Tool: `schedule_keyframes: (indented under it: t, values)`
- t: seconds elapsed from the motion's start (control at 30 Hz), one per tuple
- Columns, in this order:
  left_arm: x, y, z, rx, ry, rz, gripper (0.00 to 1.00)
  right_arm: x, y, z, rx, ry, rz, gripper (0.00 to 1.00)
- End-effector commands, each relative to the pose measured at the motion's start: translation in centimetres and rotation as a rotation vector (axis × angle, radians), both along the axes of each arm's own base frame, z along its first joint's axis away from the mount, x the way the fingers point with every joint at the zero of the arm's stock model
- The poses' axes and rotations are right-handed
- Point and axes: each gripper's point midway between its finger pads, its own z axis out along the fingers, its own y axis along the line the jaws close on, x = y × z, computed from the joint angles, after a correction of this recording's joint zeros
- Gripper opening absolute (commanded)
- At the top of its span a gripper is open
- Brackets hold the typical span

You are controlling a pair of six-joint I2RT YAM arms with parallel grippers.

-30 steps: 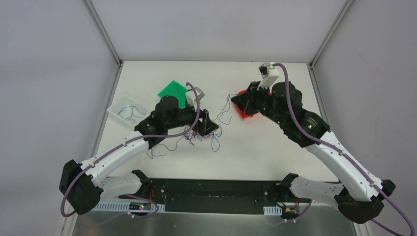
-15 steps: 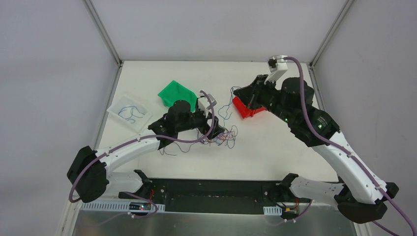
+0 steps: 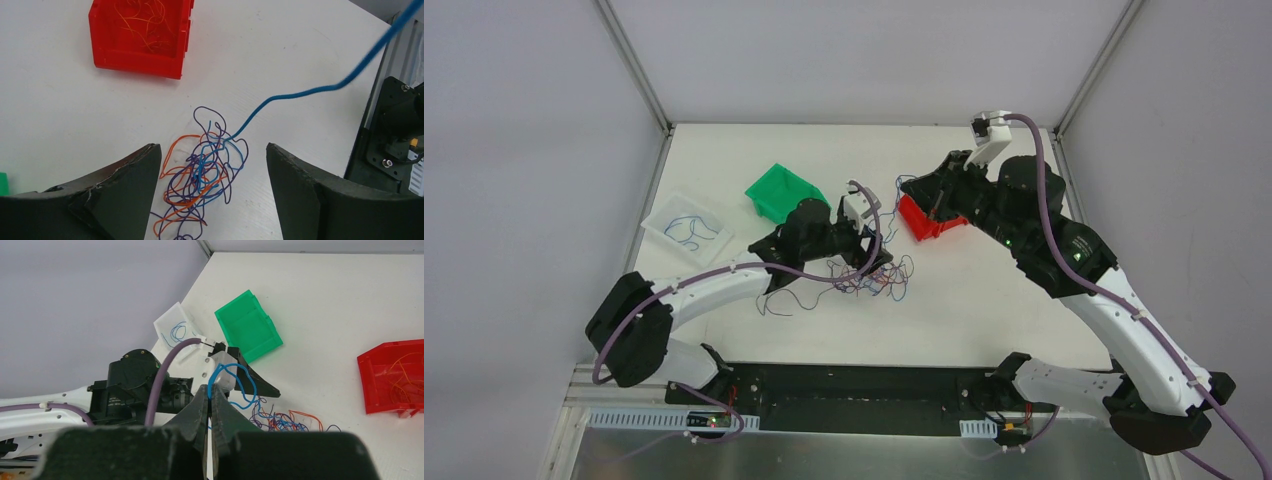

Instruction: Untangle the cables

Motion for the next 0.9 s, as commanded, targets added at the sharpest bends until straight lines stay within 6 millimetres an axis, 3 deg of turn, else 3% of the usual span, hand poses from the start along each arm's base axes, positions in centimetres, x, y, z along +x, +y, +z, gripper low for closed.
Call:
schedule_keyframes:
  t: [0.0,0.07,0.1,0.23,0.37,0.53,0.63,0.77,0.8,0.87]
  values:
    - [0.7,-2.4,1.0,-0.054,-0.042,-0.050,0.76,-0.4,-0.5,3.0,0.065,-0.043,0.002,0.00]
    - [1.0,-2.7,-0.1,-0.056,-0.024,-0.038,0.68,-0.5,-0.6,3.0,0.067,-0.042,-0.001,0.00]
    - [1.2,-2.8,-0.4,-0.062,-0.013,-0.024,0.59,-0.5,-0.7,3.0,0.068,-0.042,-0.006,0.00]
    - [1.3,-2.8,-0.1,-0.082,0.034,0.011,0.00,-0.3,-1.6,2.5,0.055,-0.045,-0.043,0.00]
    - [0.9,-1.9,2.4,-0.079,0.042,0.036,0.00,0.4,-3.3,-0.2,-0.004,-0.031,-0.119,0.00]
    - [0.4,-0.8,5.5,0.003,0.073,0.041,0.00,0.5,-3.3,-7.1,-0.098,0.069,-0.116,0.00]
    - [0.7,-0.2,6.3,0.036,0.066,0.067,0.00,-1.7,-1.2,-9.8,-0.083,0.113,0.050,0.00]
    - [1.3,0.4,7.0,0.054,0.024,0.100,0.00,-5.9,1.4,-11.1,-0.014,0.150,0.319,0.01]
    - [1.4,0.3,7.4,0.052,0.012,0.094,0.00,-6.8,1.8,-11.2,-0.003,0.160,0.378,0.07]
    - [1.2,0.1,7.9,0.052,-0.013,0.064,0.00,-8.4,2.5,-11.6,0.001,0.183,0.484,0.35]
